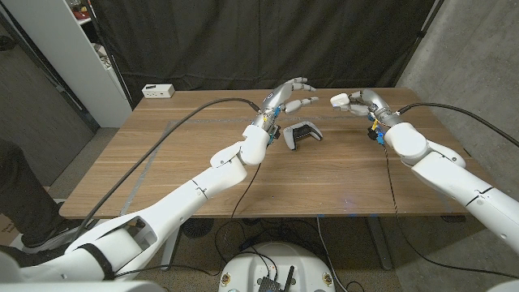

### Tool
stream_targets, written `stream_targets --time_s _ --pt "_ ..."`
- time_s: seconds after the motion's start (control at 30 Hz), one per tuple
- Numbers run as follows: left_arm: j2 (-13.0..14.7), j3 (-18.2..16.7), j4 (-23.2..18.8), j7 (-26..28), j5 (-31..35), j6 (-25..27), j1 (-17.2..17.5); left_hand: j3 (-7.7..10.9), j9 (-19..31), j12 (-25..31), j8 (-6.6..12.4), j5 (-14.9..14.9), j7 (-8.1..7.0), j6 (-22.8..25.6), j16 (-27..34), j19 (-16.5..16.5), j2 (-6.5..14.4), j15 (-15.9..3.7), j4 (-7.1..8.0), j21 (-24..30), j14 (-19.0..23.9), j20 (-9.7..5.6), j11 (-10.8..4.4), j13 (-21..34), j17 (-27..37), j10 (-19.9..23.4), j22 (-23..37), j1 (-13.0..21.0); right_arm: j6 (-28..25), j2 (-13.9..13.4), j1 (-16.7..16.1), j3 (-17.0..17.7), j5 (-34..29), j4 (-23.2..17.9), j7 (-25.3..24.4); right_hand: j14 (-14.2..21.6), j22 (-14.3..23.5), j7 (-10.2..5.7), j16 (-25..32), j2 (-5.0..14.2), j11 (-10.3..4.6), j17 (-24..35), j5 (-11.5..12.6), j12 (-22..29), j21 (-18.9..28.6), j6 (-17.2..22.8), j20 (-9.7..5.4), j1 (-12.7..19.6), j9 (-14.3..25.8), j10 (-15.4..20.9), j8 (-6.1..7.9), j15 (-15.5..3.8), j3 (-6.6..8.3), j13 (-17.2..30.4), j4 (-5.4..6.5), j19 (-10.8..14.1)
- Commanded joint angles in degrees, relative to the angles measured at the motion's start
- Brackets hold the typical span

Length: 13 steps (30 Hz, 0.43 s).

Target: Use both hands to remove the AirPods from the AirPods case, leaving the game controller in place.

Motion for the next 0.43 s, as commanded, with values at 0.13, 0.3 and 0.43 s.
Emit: stream_targets --time_s 0.13,0.3,0.43 --pt "-0.6 0.1 -2.7 1.1 1.1 2.9 1.5 -0.42 0.1 0.2 -0.19 0.3 0.10 0.1 0.1 0.4 0.0 -3.22 0.14 0.3 0.5 -0.11 -0.46 0.2 0.2 0.7 0.2 -0.6 1.2 -1.3 -3.5 3.8 2.2 -0.7 -1.9 -0.2 0.2 -3.86 0.2 0.60 -0.08 0.2 0.4 -0.2 -0.1 4.2 0.16 -0.1 14.3 -0.3 0.36 -8.78 0.12 0.3 0.27 -0.2" --pt "-0.6 0.4 -3.7 0.3 2.0 3.6 0.4 -0.43 0.1 0.2 -0.23 0.3 0.17 0.1 0.0 0.3 0.1 -3.29 0.20 0.3 0.4 -0.05 -0.44 0.2 0.2 0.6 0.2 -0.7 3.0 -1.0 -5.6 6.1 2.6 -0.8 -4.2 -0.3 0.2 -3.86 0.1 0.59 -0.12 0.2 0.4 -0.2 -0.1 4.2 0.15 0.0 14.3 -0.2 0.32 -8.77 0.12 0.3 0.24 -0.3" --pt "-1.0 1.2 -1.7 0.4 2.9 1.7 -1.5 -0.46 0.1 0.2 -0.22 0.2 -0.02 0.2 0.0 0.4 0.1 -3.45 0.23 0.3 0.5 -0.14 -0.30 0.3 0.2 0.7 0.2 -0.8 3.9 -0.1 -5.8 6.6 2.5 0.1 -5.4 -0.2 0.2 -3.88 0.0 0.55 -0.06 0.1 0.4 -0.2 -0.1 4.2 0.16 -0.1 14.3 -0.1 0.26 -8.70 0.13 0.3 0.24 -0.3"
